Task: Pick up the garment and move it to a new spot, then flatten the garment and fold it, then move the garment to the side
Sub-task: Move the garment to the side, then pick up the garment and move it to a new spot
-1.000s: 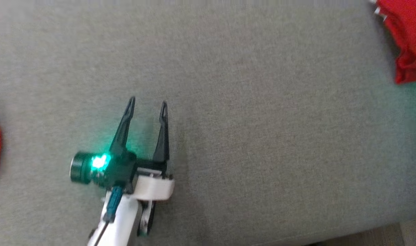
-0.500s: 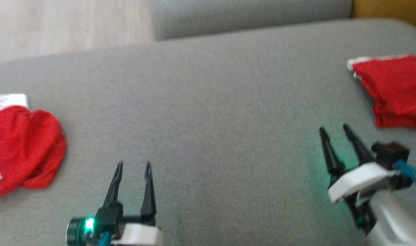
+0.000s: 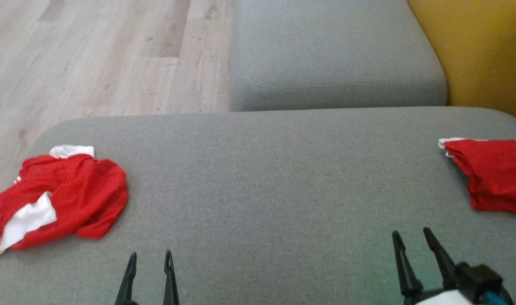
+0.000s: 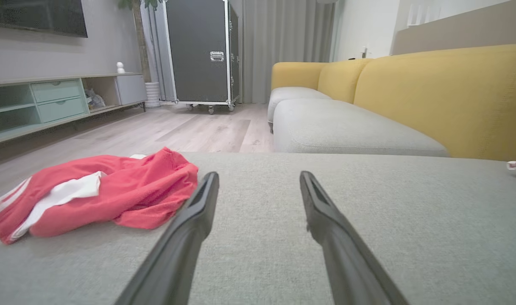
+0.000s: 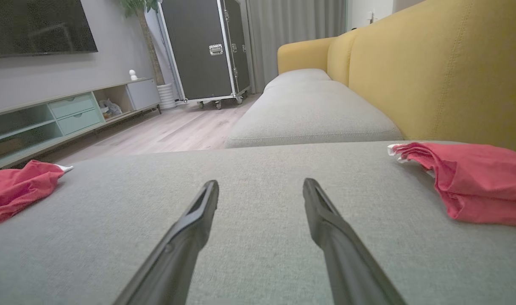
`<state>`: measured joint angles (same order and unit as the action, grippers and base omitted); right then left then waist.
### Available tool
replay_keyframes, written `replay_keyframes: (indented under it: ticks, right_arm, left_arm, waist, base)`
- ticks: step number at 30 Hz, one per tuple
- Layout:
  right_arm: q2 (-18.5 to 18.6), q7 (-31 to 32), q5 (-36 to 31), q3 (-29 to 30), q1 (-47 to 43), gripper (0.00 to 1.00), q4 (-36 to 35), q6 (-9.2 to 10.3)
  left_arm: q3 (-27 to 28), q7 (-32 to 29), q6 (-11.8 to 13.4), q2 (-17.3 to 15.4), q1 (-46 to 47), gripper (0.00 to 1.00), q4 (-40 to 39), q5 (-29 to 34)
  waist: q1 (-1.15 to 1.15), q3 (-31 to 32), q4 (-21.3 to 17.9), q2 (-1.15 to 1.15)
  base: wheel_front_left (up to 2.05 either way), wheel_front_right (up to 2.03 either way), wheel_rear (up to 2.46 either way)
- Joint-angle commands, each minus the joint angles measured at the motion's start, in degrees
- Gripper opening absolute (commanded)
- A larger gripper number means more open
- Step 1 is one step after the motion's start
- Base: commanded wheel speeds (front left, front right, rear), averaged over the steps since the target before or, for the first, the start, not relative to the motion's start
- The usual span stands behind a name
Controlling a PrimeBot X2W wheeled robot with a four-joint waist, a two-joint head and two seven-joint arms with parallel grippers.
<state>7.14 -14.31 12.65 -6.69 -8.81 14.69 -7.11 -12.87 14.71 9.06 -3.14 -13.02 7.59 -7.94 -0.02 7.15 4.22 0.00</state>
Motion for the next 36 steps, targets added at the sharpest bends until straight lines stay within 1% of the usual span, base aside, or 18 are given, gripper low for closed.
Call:
replay_keyframes:
  ticks: [1,5,13,19,23,26,28,36]
  right_arm:
    - [-0.11,-0.68,-1.32,-0.76,1.00,1.00,-2.98,-0.37]
    - [-0.70,-0.68,-2.52,-0.72,-0.20,1.00,-3.83,-0.37]
    - [-0.97,-0.68,-2.80,-1.20,0.05,1.00,-3.69,-0.37]
    - [-0.58,-0.69,-2.57,-1.10,0.31,1.00,-3.29,-0.37]
    - [-0.07,-0.69,-2.72,-1.24,0.75,1.00,-3.06,-0.37]
    - [-0.07,-0.69,-2.52,-1.16,0.68,1.00,-2.98,-0.37]
    - [-0.27,-0.69,-2.34,-0.97,0.55,1.00,-3.05,-0.37]
    - [-1.61,-0.69,-2.37,-2.80,2.22,1.00,-2.88,-0.37]
  left_arm:
    - [2.27,0.29,0.13,0.25,1.43,1.00,-2.20,0.78]
    - [3.17,0.29,-0.06,0.25,0.37,1.00,-2.14,1.72]
    - [4.04,0.29,-0.46,0.25,0.06,1.00,-1.84,2.19]
    - [4.20,0.29,0.35,0.26,0.19,1.00,-2.12,1.85]
    - [4.68,0.29,0.89,0.26,-0.10,1.00,-2.54,1.97]
    - [5.10,0.29,0.88,0.26,-0.05,1.00,-2.71,2.56]
    - [5.37,0.29,0.61,0.26,0.25,1.00,-2.86,3.10]
    - [6.49,0.29,-0.19,0.25,0.56,1.00,-3.79,5.12]
  waist:
    - [0.02,0.67,0.35,0.00]
    - [0.02,0.86,-0.07,0.00]
    - [0.02,0.72,-0.79,0.00]
    - [0.02,0.13,-0.82,0.00]
    - [0.02,-0.28,0.20,0.00]
    - [0.02,-0.41,3.21,0.00]
    - [0.02,-0.67,6.30,0.00]
    - [0.02,-2.09,20.28,0.00]
  base:
    - [0.00,0.00,0.00]
    - [0.00,0.00,0.00]
    - [0.00,0.00,0.00]
    - [0.00,0.00,0.00]
    - [0.00,0.00,0.00]
    - [0.00,0.00,0.00]
    - [0.00,0.00,0.00]
    - [0.00,0.00,0.00]
